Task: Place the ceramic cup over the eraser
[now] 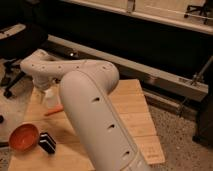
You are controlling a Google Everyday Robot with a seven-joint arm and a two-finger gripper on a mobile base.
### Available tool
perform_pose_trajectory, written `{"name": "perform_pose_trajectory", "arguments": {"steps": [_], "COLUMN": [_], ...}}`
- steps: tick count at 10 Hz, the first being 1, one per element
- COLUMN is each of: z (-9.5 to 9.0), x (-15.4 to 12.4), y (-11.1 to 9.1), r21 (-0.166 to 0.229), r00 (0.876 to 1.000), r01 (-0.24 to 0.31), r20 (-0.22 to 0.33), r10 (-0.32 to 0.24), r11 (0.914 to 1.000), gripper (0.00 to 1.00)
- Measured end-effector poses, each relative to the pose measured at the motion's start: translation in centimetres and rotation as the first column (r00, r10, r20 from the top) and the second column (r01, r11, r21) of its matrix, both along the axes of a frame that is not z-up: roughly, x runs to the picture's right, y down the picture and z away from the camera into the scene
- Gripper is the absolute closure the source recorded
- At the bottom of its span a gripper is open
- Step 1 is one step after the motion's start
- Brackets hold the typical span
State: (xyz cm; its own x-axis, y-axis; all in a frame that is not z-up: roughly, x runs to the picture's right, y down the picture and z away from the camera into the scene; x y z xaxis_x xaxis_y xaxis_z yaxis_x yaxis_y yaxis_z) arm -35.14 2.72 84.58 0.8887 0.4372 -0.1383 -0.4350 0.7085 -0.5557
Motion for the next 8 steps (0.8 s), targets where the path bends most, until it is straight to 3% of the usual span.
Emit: {"name": "perform_pose_trajectory", "arguments": {"steps": [3, 5, 8], "z": [1.9, 3.3, 4.9], "x": [-0.4, -0.2, 0.0], "y": [-0.1, -1.0, -0.7], "r21": [0.025, 0.043, 0.03], "r00": [1.0, 0.999, 0.998], "r01": [0.018, -0.003, -0.025], "r20": [-0.02, -0.041, -0.064], "r10": [-0.018, 0.004, 0.027], "r11": [0.9995, 0.9991, 0.9992], "gripper": [0.2, 0.2, 0.21]}}
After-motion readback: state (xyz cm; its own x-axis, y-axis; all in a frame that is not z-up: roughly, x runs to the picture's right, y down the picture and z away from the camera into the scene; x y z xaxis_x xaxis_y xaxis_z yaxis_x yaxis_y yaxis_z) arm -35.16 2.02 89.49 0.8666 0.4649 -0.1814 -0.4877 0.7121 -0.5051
